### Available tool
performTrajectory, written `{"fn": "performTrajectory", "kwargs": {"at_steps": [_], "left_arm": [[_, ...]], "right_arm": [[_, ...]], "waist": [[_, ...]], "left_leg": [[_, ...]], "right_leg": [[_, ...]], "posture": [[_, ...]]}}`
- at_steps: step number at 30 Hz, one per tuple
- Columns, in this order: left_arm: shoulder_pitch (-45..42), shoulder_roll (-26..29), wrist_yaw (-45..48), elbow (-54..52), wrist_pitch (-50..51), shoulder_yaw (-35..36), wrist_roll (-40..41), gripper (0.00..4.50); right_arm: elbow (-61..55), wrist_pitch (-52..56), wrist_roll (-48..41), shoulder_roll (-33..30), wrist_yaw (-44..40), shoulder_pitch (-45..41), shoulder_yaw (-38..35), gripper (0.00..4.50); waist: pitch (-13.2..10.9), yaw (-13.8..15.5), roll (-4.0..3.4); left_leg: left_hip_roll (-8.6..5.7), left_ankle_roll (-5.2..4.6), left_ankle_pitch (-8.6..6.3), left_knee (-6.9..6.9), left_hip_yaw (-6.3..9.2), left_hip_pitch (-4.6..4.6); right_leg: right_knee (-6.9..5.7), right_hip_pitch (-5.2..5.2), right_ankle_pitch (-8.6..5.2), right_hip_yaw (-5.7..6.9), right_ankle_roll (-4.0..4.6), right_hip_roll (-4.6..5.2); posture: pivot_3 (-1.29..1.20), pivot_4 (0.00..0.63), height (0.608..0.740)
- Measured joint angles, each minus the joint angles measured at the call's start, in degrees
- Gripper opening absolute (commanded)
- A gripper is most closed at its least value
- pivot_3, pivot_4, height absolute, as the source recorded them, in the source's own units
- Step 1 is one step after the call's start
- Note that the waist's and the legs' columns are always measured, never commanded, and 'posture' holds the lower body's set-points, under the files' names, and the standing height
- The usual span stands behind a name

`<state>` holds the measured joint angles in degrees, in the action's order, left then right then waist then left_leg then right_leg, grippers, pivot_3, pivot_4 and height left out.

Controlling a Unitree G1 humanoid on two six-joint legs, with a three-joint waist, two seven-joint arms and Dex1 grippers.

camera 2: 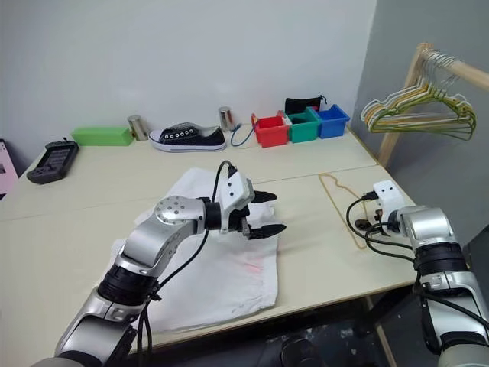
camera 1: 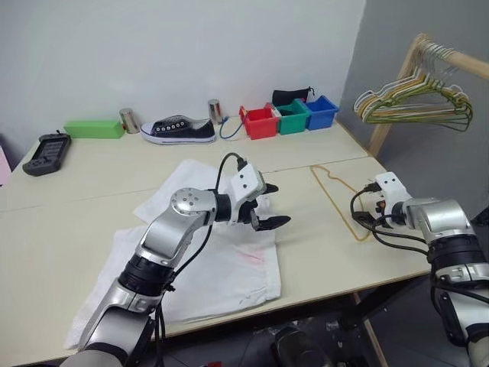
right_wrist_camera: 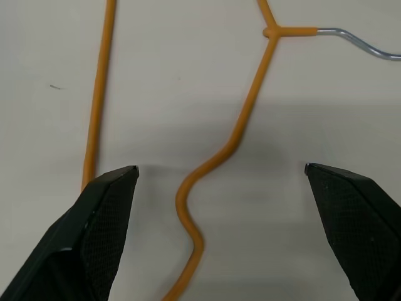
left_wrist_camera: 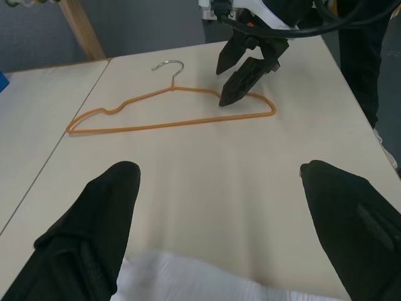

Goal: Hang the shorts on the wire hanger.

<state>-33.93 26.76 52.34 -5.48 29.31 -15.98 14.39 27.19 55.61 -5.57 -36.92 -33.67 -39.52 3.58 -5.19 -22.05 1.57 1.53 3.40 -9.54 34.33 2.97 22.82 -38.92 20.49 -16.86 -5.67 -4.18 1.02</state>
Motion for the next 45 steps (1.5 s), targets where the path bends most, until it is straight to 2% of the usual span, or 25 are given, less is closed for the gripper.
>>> {"fn": "performTrajectory", "kwargs": {"at_steps": [3, 7, 8, 9, 16, 23, 32, 35, 37, 41, 45], "left_arm": [[0.16, 0.66, -0.20, -1.37, 0.80, 0.07, 0.03, 4.35], [0.23, 0.85, -0.34, -2.05, 1.61, 0.06, 0.07, 4.38], [0.23, 0.95, -0.35, -2.17, 1.69, 0.06, 0.07, 4.38], [0.23, 1.01, -0.35, -2.25, 1.74, 0.06, 0.07, 4.38], [-0.05, 1.25, -0.30, -2.45, 2.01, 0.07, 0.10, 4.38], [-0.63, 1.24, -0.47, -2.45, 2.00, 0.36, 0.10, 4.38], [-0.64, 1.24, -0.48, -1.92, 1.66, 0.46, 0.04, 4.38], [-0.98, 1.60, -0.46, -0.37, 1.10, 0.70, -0.17, 4.38], [-2.04, 2.61, -0.41, 2.58, -0.12, 1.62, -0.45, 4.38], [-8.01, 7.89, 0.48, 14.34, -4.08, 7.07, -1.05, 4.38], [-14.85, 11.77, 3.68, 24.25, -7.69, 10.87, -1.10, 4.38]], "right_arm": [[0.70, 1.37, -0.17, 0.30, 0.43, -0.43, -0.78, 4.50], [0.19, 4.73, -0.40, 0.96, 0.99, -0.48, -2.57, 3.87], [0.12, 5.13, -0.40, 0.99, 0.99, -0.47, -2.77, 3.45], [0.12, 5.37, -0.40, 1.03, 1.00, -0.47, -3.00, 3.34], [0.36, 6.03, -0.27, 1.17, 0.93, -0.47, -3.85, 1.57], [2.16, 4.73, -0.20, 1.27, 0.79, -1.23, -3.48, 0.16], [2.11, 4.40, -0.19, 1.41, 0.42, -1.62, -3.14, 0.07], [-0.80, 0.76, -0.16, 1.48, -1.91, -0.85, -0.81, 0.07], [-4.03, -5.03, 0.62, 0.89, -3.68, -0.72, 1.57, 0.07], [-9.26, -23.61, 6.21, -2.78, -5.76, -3.25, 6.25, 0.07], [-9.52, -42.09, 12.82, -4.09, -3.80, -5.85, 9.16, 0.07]], "waist": [[0.00, 0.15, 0.00], [0.02, 0.35, 0.03], [0.03, 0.39, 0.05], [0.04, 0.40, 0.05], [0.08, 0.34, 0.13], [0.12, 0.21, 0.18], [0.11, 0.13, 0.18], [0.08, -0.12, 0.13], [0.07, -0.27, 0.11], [0.06, -0.51, 0.10], [0.08, -0.43, 0.12]], "left_leg": [[0.00, 0.00, 0.00, 0.00, 0.03, -0.02], [0.00, 0.00, 0.00, 0.00, 0.10, -0.03], [0.01, 0.00, 0.00, 0.00, 0.12, -0.04], [0.01, 0.00, 0.00, 0.00, 0.12, -0.04], [0.02, 0.00, 0.00, 0.00, 0.12, -0.05], [0.02, 0.00, 0.00, 0.00, 0.12, -0.06], [0.02, 0.00, 0.00, -0.01, 0.12, -0.06], [0.00, 0.00, 0.00, -0.03, 0.09, -0.03], [-0.01, 0.00, 0.00, -0.05, 0.08, -0.02], [-0.02, 0.01, 0.00, -0.13, 0.07, 0.08], [-0.01, 0.01, 0.00, -0.33, 0.05, 0.12]], "right_leg": [[0.04, -0.05, 0.00, 0.02, 0.00, 0.00], [0.04, -0.09, -0.01, 0.09, 0.01, -0.01], [0.04, -0.09, -0.01, 0.10, 0.01, -0.02], [0.04, -0.09, -0.01, 0.10, 0.01, -0.02], [0.05, -0.10, -0.02, 0.10, 0.02, -0.03], [0.07, -0.12, -0.02, 0.09, 0.03, -0.03], [0.09, -0.12, -0.02, 0.08, 0.02, -0.03], [0.09, -0.04, -0.02, 0.04, 0.02, -0.03], [0.08, 0.01, -0.01, 0.03, 0.01, -0.03], [0.10, 0.18, -0.02, 0.03, 0.01, -0.03], [0.30, 0.18, -0.03, 0.07, 0.01, 0.00]], "posture": [[-0.26, 0.025, 0.740], [-0.25, 0.023, 0.740], [-0.25, 0.023, 0.740], [-0.25, 0.021, 0.740], [-0.25, 0.019, 0.740], [-0.25, 0.018, 0.740], [-0.26, 0.016, 0.740], [-0.27, 0.012, 0.740], [-0.27, 0.010, 0.740], [-0.27, 0.002, 0.740], [-0.26, 0.000, 0.740]]}}
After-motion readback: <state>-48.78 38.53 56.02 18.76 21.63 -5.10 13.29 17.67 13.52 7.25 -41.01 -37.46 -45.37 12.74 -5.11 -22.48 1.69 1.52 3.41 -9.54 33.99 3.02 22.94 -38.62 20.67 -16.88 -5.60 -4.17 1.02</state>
